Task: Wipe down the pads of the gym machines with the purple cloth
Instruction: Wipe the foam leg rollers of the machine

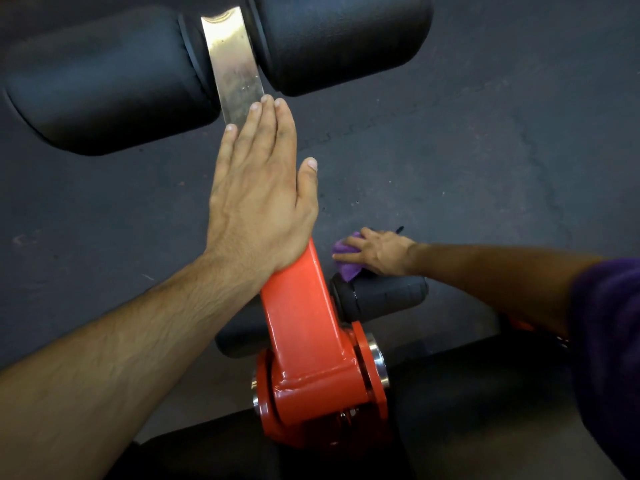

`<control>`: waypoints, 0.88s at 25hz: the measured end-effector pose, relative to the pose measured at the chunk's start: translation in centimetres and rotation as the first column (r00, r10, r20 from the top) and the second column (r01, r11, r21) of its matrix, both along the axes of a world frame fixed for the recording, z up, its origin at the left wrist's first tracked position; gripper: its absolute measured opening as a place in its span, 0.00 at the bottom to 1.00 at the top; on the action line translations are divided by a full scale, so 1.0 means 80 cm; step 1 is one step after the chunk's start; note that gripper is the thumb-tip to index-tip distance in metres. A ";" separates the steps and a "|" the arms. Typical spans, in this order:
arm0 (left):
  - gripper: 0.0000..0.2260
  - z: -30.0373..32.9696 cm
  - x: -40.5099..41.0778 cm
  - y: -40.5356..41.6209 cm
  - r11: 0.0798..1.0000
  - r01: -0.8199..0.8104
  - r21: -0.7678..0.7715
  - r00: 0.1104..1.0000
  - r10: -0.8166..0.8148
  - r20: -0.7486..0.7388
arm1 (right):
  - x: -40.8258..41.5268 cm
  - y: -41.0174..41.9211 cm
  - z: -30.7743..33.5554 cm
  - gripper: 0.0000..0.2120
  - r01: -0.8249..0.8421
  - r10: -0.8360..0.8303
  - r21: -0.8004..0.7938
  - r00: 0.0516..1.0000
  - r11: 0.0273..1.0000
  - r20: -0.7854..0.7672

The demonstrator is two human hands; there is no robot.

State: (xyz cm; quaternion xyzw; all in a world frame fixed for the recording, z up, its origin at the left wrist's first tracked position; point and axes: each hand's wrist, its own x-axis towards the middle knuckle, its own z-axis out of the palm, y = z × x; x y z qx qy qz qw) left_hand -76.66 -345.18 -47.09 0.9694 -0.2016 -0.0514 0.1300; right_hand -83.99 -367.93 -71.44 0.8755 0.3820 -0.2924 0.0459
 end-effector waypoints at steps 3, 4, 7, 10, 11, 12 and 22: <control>0.31 -0.001 0.000 0.001 1.000 0.004 0.006 1.000 -0.004 -0.011 | -0.065 0.020 -0.005 0.32 -0.334 0.326 0.066 0.939 0.940 0.108; 0.32 0.000 0.000 0.002 1.000 -0.001 0.012 1.000 0.001 -0.011 | -0.080 0.018 -0.006 0.30 -0.413 0.410 0.015 0.906 0.910 0.102; 0.32 0.000 0.000 0.000 1.000 0.002 0.002 1.000 -0.002 -0.016 | -0.063 -0.033 -0.005 0.32 -0.433 0.429 0.013 0.897 0.901 0.109; 0.31 0.000 0.000 -0.002 1.000 0.000 0.006 1.000 0.000 -0.010 | -0.052 -0.113 0.016 0.35 -0.289 0.281 -0.133 0.957 0.948 -0.076; 0.31 0.000 0.001 0.000 1.000 0.002 0.007 1.000 -0.002 -0.012 | -0.054 -0.136 0.024 0.33 -0.236 0.221 -0.182 0.970 0.955 -0.099; 0.31 0.001 0.001 0.001 1.000 0.006 0.006 1.000 -0.006 -0.015 | -0.056 -0.156 0.033 0.32 -0.158 0.139 -0.221 0.985 0.962 -0.097; 0.32 -0.002 0.002 0.001 1.000 0.005 0.017 1.000 -0.005 -0.012 | -0.118 -0.025 0.056 0.17 -0.440 0.410 0.307 0.898 0.844 0.160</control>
